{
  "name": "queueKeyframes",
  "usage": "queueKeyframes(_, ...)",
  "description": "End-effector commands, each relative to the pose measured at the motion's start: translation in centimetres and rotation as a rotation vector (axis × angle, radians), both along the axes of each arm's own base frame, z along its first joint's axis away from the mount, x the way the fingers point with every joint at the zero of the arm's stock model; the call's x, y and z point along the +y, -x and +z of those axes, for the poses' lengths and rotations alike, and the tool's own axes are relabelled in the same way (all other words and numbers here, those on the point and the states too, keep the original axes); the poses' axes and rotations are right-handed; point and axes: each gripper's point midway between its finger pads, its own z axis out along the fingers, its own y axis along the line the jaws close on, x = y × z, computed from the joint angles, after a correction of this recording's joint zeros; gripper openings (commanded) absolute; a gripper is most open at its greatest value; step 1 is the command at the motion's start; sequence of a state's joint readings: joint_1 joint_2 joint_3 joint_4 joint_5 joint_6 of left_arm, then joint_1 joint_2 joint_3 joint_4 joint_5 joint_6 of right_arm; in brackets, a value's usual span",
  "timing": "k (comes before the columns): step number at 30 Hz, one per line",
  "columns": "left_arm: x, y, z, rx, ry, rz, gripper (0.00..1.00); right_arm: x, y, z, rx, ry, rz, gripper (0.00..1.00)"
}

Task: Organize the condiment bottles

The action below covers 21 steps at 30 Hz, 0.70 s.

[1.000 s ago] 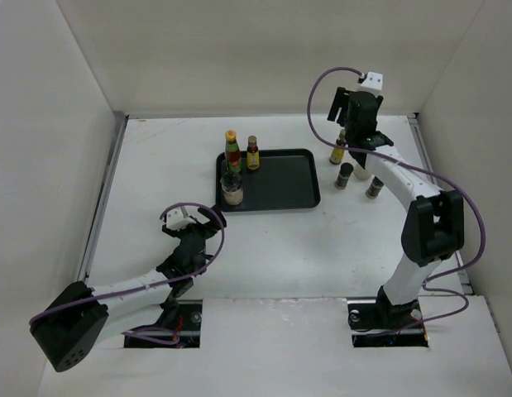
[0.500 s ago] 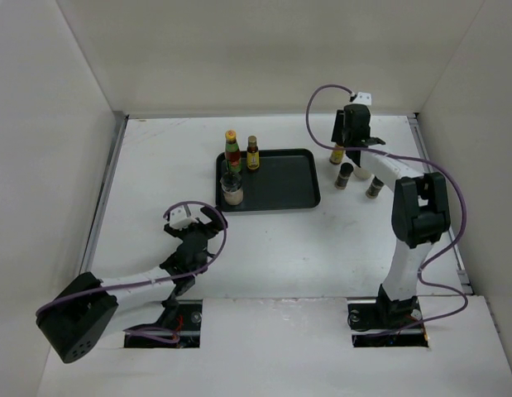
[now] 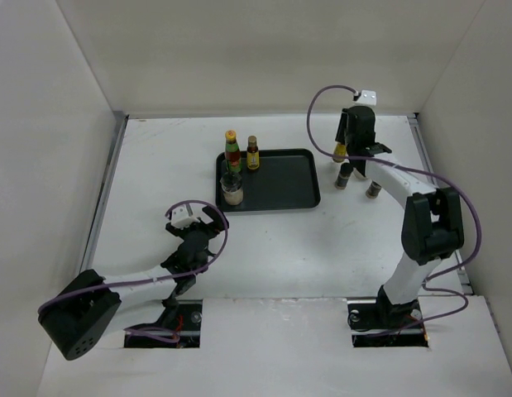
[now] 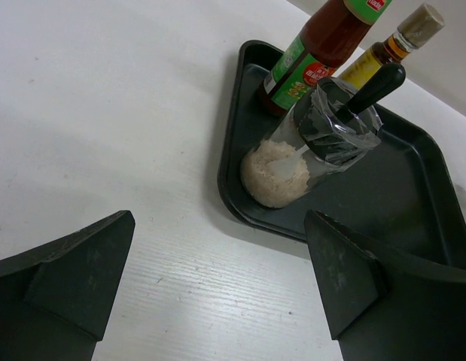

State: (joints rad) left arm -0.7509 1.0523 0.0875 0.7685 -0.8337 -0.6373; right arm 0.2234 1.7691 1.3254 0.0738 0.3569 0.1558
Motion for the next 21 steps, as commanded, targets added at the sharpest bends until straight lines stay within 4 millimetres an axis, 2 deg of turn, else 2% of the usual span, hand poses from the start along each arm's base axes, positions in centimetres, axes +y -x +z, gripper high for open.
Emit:
queueKeyframes(1,-1.0,-0.9,2.4,-0.061,0.071,-0.005,1.0,5.3,1.4,10.5,-0.278,-0.069,0.109,0.3)
queueKeyframes(4,-0.9,-1.0,2.2,-0.055,0.065,-0.002,1.0,8.9,2.8,10.6,-0.282,-0.083,0.19,0.3)
queueKeyframes(8,-0.9,-1.0,2.3,-0.058,0.069,-0.004,1.0,14.7,5.2,10.0,-0.272,-0.111,0.316,0.3)
queueKeyframes(14,-0.9,-0.9,2.6,-0.07,0.079,-0.009,1.0,22.8,7.8,7.4,-0.233,-0.149,0.455,0.29)
queueKeyframes(17,-1.0,-0.9,2.7,-0.072,0.081,-0.013,1.0,25.8,8.6,5.4,-0.2,-0.128,0.497,0.29)
queueKeyframes(21,-1.1,-0.8,2.7,-0.072,0.081,-0.015,1.0,28.0,9.6,3.5,-0.168,-0.113,0.528,0.29)
